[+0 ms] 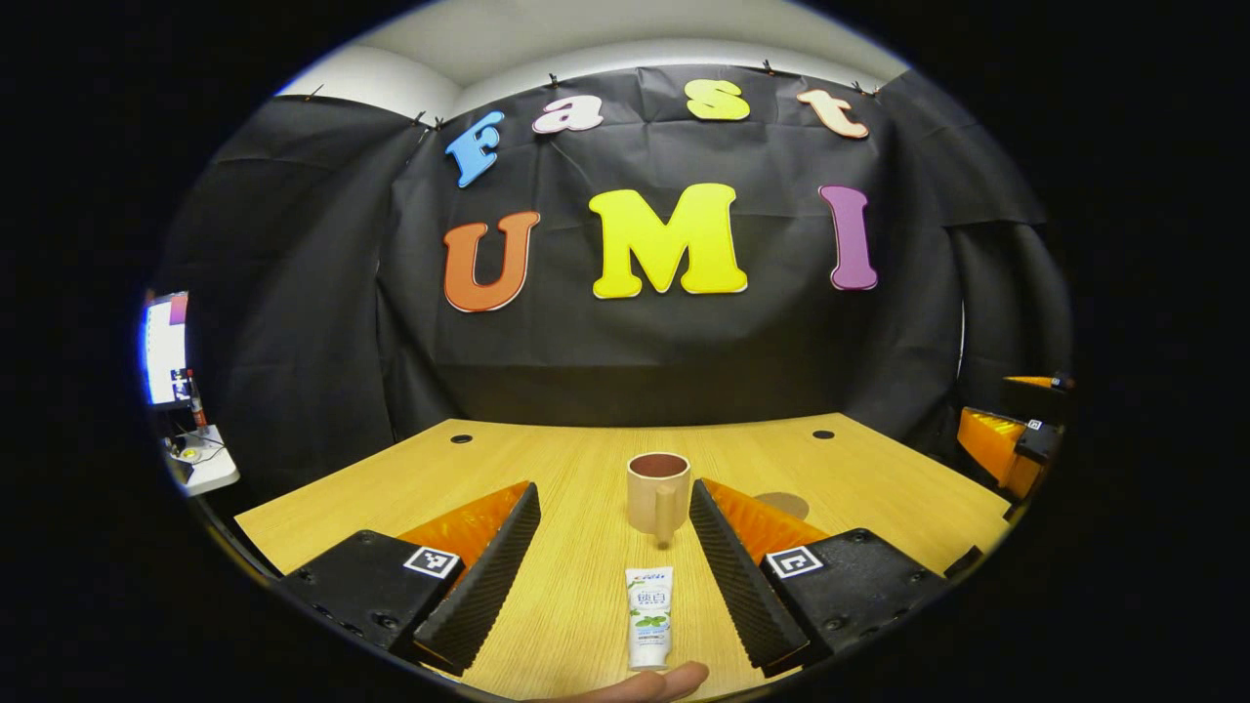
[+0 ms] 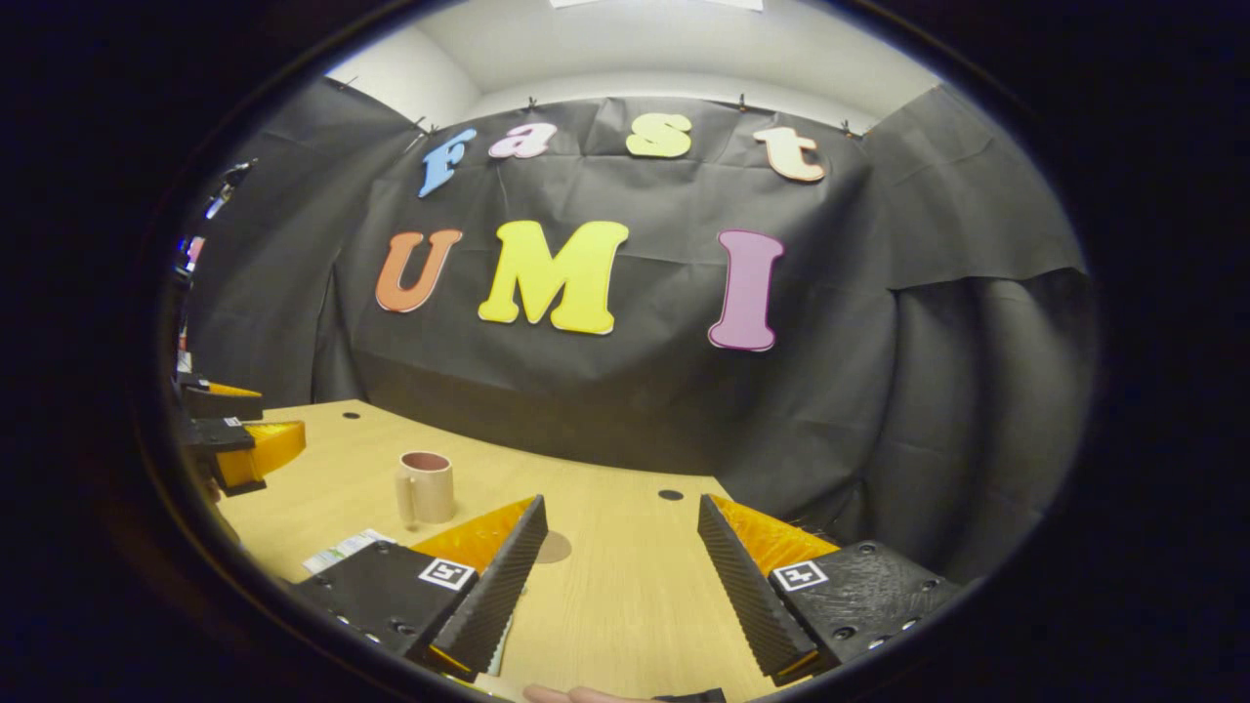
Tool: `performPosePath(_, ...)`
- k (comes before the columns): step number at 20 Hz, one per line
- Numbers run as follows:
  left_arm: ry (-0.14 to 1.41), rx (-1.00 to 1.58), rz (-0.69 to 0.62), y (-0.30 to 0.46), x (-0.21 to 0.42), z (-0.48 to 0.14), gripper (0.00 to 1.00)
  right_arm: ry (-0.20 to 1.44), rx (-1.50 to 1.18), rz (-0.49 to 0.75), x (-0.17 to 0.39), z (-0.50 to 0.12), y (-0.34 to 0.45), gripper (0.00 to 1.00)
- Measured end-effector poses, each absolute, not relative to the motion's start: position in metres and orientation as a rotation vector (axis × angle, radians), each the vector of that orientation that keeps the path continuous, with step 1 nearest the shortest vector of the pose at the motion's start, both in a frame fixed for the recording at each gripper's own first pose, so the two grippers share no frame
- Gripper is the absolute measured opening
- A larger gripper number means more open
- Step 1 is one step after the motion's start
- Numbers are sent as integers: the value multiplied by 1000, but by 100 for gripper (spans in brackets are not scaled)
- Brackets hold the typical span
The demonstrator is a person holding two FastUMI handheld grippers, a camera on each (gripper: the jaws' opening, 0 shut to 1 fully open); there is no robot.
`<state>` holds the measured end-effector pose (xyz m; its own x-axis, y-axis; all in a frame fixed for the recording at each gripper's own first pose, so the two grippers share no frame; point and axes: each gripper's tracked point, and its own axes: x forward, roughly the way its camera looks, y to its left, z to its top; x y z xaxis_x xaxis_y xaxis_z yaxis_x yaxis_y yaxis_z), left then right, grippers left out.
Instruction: Put the toothbrush and toothpaste on the desktop into the cup, then pick up the cup and place it on the coaster on the desktop.
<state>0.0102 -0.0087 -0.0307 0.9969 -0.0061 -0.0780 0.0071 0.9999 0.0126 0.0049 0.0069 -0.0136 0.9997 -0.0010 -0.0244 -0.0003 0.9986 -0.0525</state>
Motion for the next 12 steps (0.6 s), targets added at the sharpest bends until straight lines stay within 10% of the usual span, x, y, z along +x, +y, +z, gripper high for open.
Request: performPosePath(12, 405, 26, -32, -38, 19, -143, 99, 79, -50, -4, 17, -30, 7, 95)
